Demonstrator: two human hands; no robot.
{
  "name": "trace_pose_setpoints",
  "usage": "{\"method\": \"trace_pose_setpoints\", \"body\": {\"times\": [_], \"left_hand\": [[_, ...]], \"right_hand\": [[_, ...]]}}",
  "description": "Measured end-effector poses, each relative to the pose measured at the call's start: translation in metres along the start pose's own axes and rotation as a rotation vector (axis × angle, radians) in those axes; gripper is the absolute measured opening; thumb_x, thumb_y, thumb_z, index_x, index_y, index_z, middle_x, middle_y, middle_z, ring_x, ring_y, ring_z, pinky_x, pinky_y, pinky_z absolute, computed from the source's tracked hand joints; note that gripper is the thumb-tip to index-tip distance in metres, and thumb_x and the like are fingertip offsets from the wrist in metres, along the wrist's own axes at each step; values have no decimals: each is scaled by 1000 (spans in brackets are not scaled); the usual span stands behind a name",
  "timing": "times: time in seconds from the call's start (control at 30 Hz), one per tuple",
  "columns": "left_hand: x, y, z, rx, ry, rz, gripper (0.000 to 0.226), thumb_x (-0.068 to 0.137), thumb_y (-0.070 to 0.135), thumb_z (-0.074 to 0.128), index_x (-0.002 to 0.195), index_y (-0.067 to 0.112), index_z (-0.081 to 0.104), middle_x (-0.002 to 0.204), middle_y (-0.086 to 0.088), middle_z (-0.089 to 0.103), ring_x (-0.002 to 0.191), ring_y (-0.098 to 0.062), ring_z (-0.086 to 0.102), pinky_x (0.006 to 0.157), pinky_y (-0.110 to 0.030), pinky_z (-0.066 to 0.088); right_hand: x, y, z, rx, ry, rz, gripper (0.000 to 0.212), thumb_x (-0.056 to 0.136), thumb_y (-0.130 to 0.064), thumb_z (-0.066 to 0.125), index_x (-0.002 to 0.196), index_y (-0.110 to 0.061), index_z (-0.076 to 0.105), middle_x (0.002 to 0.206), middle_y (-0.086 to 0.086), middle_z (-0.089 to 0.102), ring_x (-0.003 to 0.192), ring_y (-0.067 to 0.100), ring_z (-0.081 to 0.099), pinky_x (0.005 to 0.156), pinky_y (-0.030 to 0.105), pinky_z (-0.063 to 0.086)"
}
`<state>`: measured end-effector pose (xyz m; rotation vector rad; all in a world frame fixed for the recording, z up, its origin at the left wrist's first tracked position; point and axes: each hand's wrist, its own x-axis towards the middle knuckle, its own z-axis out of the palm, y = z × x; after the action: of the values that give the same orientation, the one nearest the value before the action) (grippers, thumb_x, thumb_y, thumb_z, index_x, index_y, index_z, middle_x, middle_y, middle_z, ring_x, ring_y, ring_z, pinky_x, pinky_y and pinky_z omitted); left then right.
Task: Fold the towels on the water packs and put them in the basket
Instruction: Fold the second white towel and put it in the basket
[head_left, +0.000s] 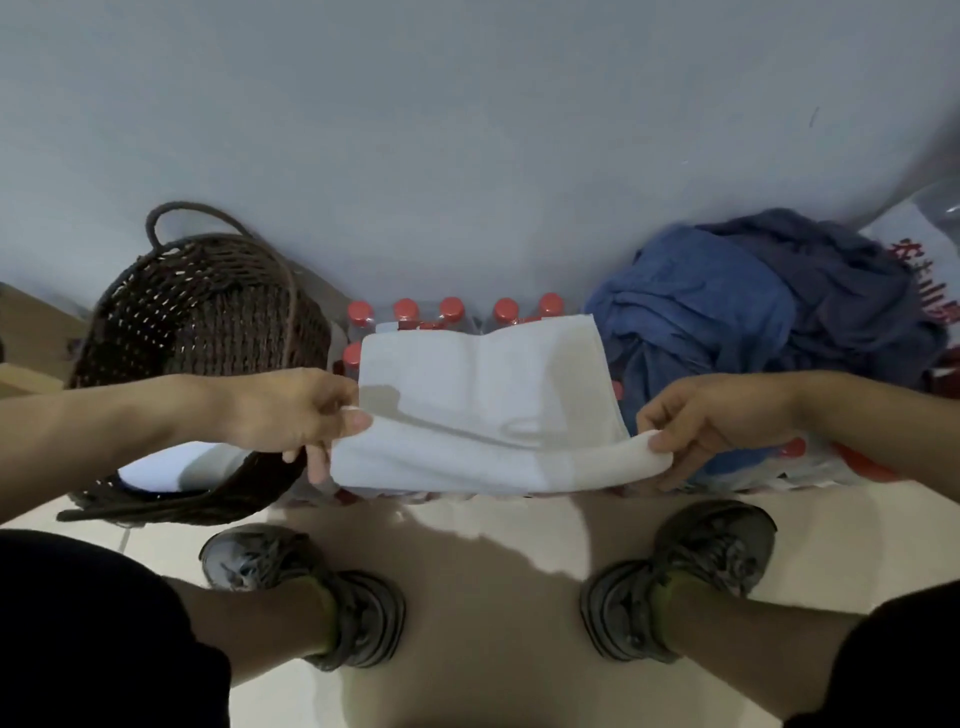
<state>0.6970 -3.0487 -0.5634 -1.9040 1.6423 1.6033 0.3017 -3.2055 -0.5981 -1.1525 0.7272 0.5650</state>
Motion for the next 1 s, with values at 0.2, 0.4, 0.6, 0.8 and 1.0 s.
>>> {"method": "trace_pose_setpoints", "body": {"times": [0.2,0.4,0.6,0.8,1.0], "left_hand": [[13,11,-6,-15,163,-132,25,102,33,44,93,10,52,67,-8,74,54,-21,66,52,-26,52],[26,25,-20,394,355,-125,11,96,21,56,86,16,59,61,1,67,51,-13,64,58,-27,54],[55,26,-54,264,222,-281,10,98,14,48,99,18,57,63,0,73,54,-12,70,61,-23,53],[84,10,-55,513,386,-217,6,90,20,58,87,21,54,95,-2,59,89,-25,59,76,-26,42],[99,-1,-44,556,458,-199,17,89,15,58,106,11,57,107,-10,65,100,-30,62,75,-24,40]], "right_hand": [[6,-26,-5,-39,202,-44,13,97,-18,56,98,-11,68,82,10,72,62,24,67,52,25,50],[35,-41,-16,-203,635,-165,20,100,-21,54,98,-5,66,60,4,59,55,14,52,56,29,44],[62,-42,-27,-54,828,-137,20,101,-20,54,88,-9,66,72,9,62,65,19,56,53,26,48],[79,-37,-32,-54,972,-75,23,98,-24,55,88,-8,67,91,18,71,80,32,69,77,45,60],[85,-41,-29,-232,1076,13,41,94,-38,58,82,0,68,74,14,71,69,29,68,70,42,58]]}}
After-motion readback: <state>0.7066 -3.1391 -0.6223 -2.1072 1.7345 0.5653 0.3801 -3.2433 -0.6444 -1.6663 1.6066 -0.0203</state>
